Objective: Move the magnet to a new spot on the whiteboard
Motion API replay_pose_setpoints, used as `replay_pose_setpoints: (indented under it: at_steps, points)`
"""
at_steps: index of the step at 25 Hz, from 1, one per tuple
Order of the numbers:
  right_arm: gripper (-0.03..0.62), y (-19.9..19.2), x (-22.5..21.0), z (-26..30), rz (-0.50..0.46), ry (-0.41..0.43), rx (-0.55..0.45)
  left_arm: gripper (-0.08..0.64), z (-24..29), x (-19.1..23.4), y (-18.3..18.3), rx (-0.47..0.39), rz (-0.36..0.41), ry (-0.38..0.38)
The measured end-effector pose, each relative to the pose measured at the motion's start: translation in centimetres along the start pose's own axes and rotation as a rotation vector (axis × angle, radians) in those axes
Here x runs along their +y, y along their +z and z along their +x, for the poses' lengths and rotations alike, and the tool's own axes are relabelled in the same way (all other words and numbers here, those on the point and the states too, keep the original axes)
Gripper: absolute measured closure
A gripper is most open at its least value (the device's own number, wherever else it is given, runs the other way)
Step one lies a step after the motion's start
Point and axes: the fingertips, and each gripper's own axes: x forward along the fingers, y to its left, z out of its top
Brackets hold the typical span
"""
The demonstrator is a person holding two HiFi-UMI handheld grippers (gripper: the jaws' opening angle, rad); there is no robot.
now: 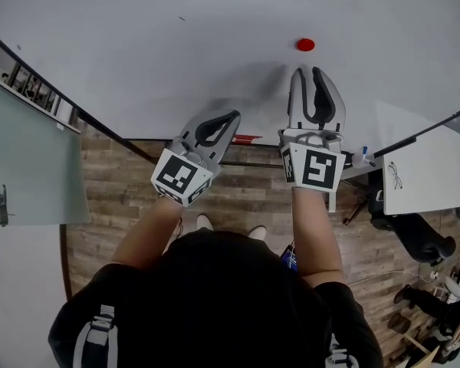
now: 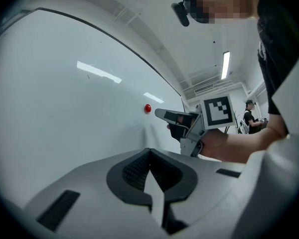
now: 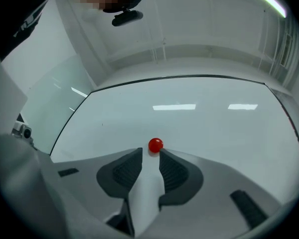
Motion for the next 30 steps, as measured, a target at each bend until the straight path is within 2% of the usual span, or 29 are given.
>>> replay_pose_setpoints:
  at_steps: [8,20,30]
  points:
    - [0.446,0.9,-0.5,1.9,-0.072,-0.03,-0.034,0.555,0.3,0.2,-0.5,0.01,-0.011,-0.011]
    - [0.445,1.2,-0.7,3.4,-0.116,-0.082,-0.029,0.556,-0.1,0.3,-0.8,0.011,-0.022,-0.011]
    - [0.483,1.1,-0.7,4.2,-0.128,-0.124,0.0,0.555,-1.2,1.3,-1.0,0.017,-0.032,0.001]
